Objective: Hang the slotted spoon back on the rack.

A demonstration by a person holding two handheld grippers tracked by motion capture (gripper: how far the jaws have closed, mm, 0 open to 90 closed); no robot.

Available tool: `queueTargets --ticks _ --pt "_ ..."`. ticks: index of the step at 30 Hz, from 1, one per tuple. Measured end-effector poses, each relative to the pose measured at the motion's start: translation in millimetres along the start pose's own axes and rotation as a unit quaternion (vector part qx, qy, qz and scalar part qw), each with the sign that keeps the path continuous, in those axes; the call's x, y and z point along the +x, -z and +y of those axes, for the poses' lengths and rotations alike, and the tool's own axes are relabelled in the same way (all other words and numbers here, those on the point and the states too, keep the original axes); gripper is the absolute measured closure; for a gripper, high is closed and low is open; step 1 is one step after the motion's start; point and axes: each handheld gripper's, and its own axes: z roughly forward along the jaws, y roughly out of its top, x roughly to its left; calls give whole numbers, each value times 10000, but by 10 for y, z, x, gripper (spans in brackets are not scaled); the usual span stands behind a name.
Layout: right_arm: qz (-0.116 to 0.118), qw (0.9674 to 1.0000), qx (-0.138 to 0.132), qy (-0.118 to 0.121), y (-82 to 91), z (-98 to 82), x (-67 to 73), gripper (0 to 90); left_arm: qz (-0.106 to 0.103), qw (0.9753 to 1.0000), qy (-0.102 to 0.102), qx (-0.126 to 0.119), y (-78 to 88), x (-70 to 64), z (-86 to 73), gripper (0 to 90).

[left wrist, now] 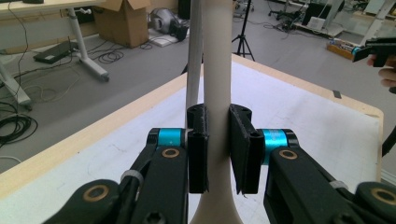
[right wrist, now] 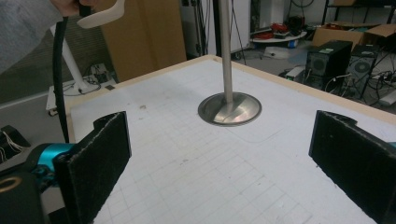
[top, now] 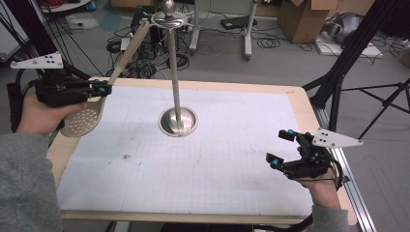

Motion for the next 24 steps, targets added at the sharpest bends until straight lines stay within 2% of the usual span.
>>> queueTargets --ticks 11,24 --pt "-15 10000 -10 -2 15 3 -2 43 60 9997 -7 235 -178 -22 -2 778" --pt "-10 10000 -36 -6 24 5 -6 43 108 9993 12 352 -342 -39 -3 779"
